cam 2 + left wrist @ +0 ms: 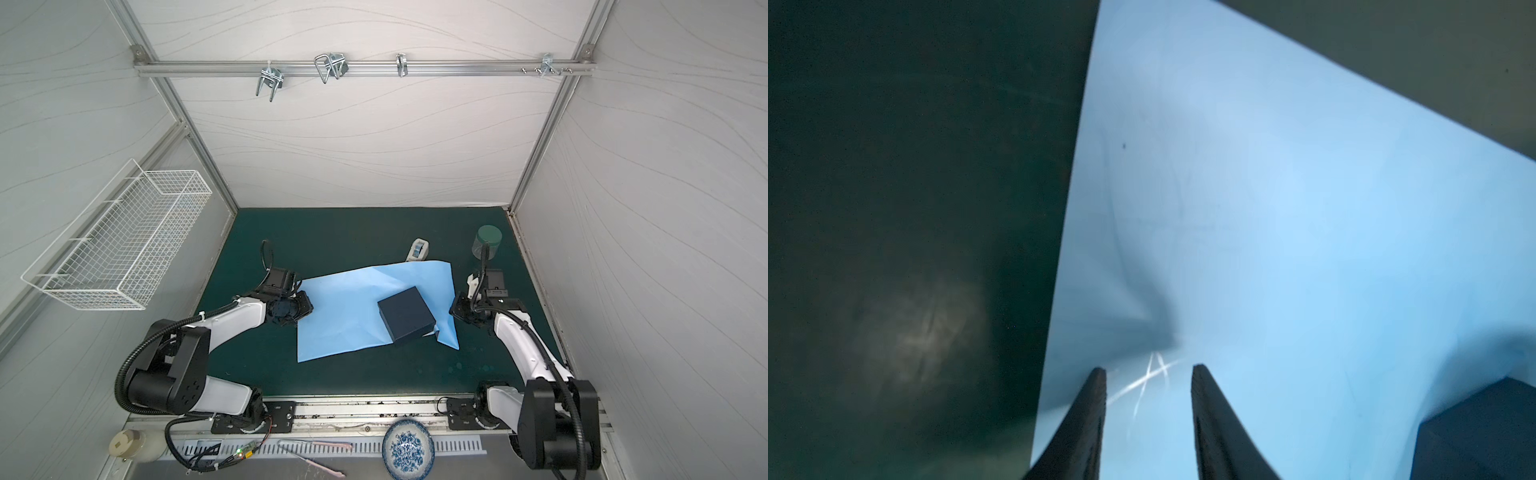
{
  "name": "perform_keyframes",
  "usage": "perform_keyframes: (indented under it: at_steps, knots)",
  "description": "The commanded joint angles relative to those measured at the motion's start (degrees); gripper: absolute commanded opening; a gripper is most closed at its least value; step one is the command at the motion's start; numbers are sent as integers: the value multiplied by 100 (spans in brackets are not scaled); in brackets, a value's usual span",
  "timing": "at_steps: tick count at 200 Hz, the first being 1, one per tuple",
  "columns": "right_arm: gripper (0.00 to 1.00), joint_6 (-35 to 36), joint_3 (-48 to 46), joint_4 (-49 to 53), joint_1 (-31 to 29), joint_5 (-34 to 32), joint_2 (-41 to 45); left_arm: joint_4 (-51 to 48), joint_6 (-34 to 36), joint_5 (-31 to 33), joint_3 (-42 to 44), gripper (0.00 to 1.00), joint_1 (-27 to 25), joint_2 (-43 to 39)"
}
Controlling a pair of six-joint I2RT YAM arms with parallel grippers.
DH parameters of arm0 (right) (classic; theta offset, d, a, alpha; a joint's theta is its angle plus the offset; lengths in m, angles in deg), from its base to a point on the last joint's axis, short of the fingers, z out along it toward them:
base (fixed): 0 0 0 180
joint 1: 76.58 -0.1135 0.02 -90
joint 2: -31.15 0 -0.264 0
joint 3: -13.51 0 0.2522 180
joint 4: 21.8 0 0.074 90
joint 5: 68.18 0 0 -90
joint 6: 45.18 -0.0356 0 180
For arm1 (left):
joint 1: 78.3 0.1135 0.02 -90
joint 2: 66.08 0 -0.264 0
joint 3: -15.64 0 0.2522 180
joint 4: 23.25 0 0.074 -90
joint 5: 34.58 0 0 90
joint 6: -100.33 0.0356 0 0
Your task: Wrap the gift box in paper
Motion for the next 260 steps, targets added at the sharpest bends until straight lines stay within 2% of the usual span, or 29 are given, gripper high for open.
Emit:
perform_keyframes:
  at_steps: [1,15,36,53,63,71,84,88,94,116,134,151,165,176,191,208,227,260]
  knots:
    - [0,43,-24,538,-23,26,357,-151,217,471,-247,38,135,307]
    - [0,-66,-37,591,-24,-84,508,-159,246,484,-379,39,148,376]
    - [0,-104,-55,631,52,-671,839,-145,241,462,-609,41,156,453]
    - [0,-98,-65,521,176,-762,1025,-202,267,365,-852,45,156,514]
    - [8,-66,-24,515,158,-783,1044,-225,263,324,-968,47,158,521]
    - [21,-55,22,548,100,-837,1053,-241,256,298,-1054,49,157,498]
    - [35,-13,70,598,-15,-958,1093,-239,246,207,-1165,53,158,416]
    - [45,15,80,614,-62,-1000,1123,-247,237,177,-1199,54,157,382]
    - [51,68,115,643,-149,-1067,1181,-265,235,112,-1253,56,155,320]
    - [58,215,296,832,-590,-1410,1472,-185,182,-294,-1243,61,142,-72]
    - [69,215,430,969,-1139,-1693,1652,107,42,-715,-924,64,8,-537]
    - [73,195,465,1057,-1812,-2102,1743,389,-181,-1139,-522,68,-303,-913]
    - [83,121,437,1067,-2373,-2230,1656,587,-330,-1273,-157,70,-701,-1190]
    - [90,103,332,904,-2584,-1959,1453,715,-446,-1325,78,73,-1029,-1330]
    - [99,45,178,578,-2515,-1153,997,984,-638,-1547,350,75,-1288,-1328]
    - [99,116,116,217,-2366,-283,512,1086,-704,-1664,517,75,-1345,-1159]
    - [99,15,14,-234,-2122,761,136,884,-598,-1438,486,72,-1288,-840]
    - [99,-260,-249,-629,-2108,1331,-64,943,-496,-1373,384,69,-915,-195]
